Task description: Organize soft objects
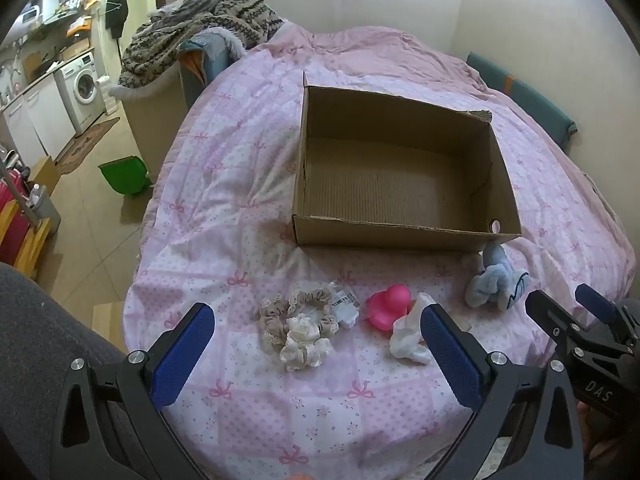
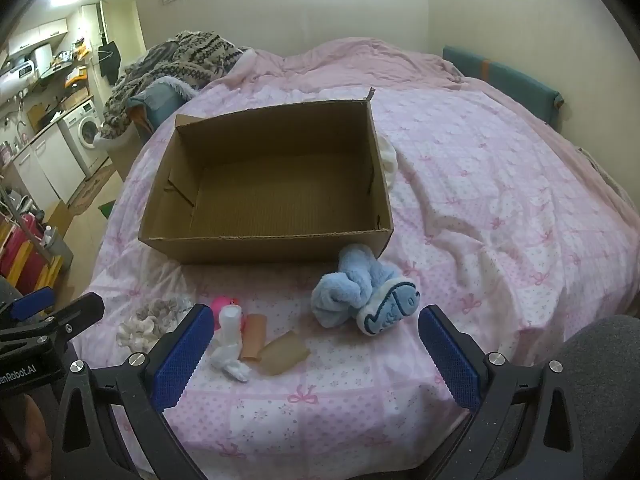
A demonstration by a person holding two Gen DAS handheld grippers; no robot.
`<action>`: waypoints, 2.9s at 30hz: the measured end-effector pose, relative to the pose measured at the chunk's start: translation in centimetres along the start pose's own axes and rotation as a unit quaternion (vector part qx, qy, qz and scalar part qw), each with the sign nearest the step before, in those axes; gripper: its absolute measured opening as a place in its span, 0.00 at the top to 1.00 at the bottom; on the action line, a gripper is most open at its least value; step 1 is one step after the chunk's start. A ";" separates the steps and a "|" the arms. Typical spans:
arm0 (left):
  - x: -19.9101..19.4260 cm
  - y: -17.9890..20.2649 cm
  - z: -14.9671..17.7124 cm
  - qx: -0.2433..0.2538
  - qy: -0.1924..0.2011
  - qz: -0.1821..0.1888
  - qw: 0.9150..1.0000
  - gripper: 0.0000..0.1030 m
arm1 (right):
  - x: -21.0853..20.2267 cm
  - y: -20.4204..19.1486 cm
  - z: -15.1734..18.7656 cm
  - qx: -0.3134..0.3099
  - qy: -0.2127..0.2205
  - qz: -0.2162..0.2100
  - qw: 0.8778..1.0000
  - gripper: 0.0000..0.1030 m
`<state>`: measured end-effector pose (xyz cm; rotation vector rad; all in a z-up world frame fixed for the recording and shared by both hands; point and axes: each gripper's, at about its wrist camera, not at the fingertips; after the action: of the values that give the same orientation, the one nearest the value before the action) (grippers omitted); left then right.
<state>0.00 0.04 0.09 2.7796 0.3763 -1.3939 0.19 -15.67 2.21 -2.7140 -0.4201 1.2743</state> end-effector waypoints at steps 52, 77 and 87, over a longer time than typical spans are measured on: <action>0.0 0.0 0.2 -0.002 -0.004 0.001 1.000 0.00 | 0.2 0.1 0.0 0.000 -0.003 0.000 1.000 0.00; 0.7 -0.2 0.3 -0.011 -0.020 -0.003 1.000 0.00 | 1.4 3.2 -1.4 0.077 -0.057 -0.042 0.994 0.00; 4.7 -1.8 -3.4 -0.013 -0.117 -0.028 0.993 0.00 | 8.6 8.6 -4.4 0.131 -0.196 -0.030 0.971 0.00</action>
<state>5.01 3.13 -1.42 2.5629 0.4653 -1.6909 10.56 -21.25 -3.20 -2.2167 -0.3373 1.7162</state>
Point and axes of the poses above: each gripper's, at about its wrist camera, not at the fingertips, and x roughly the way its jaws point, y to its right, z to its underside, and after that the axes turned 12 degrees about -z, right-handed
